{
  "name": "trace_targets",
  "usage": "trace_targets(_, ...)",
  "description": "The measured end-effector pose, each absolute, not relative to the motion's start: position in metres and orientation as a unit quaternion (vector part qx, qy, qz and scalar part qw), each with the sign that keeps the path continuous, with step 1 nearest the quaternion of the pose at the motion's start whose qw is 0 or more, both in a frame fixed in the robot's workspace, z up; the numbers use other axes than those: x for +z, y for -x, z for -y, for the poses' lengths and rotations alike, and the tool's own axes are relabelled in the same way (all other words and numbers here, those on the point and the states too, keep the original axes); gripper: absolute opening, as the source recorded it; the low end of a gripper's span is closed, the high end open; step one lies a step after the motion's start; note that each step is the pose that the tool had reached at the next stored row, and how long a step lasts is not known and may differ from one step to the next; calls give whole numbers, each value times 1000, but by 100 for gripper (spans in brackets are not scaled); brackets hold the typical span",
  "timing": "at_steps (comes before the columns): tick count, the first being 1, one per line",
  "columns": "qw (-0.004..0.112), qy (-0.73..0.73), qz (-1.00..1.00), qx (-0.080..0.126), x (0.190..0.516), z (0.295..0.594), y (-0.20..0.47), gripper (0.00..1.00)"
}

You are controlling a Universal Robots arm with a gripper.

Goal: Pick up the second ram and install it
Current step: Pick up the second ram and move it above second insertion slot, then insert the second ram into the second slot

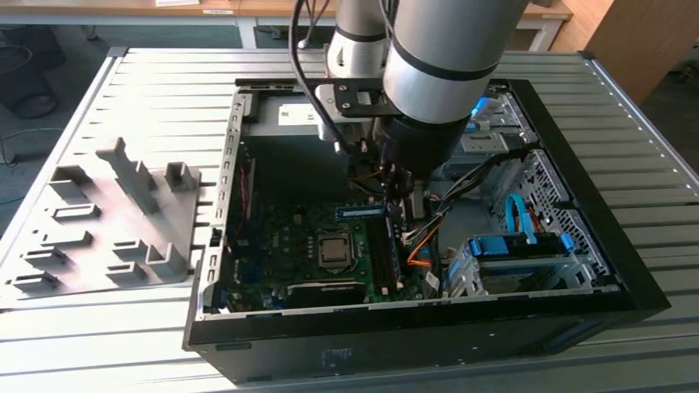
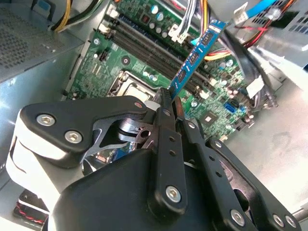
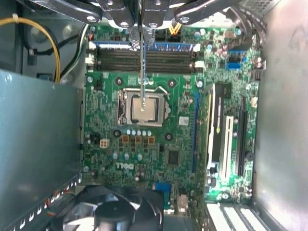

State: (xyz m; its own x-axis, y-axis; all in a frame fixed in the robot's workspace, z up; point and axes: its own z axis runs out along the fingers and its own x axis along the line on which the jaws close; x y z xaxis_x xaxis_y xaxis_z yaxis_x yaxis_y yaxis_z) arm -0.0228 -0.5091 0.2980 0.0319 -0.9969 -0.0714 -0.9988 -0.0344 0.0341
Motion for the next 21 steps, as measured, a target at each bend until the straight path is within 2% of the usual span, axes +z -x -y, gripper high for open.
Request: trace_targets(21, 13, 717, -696, 38, 296, 509, 32, 14)
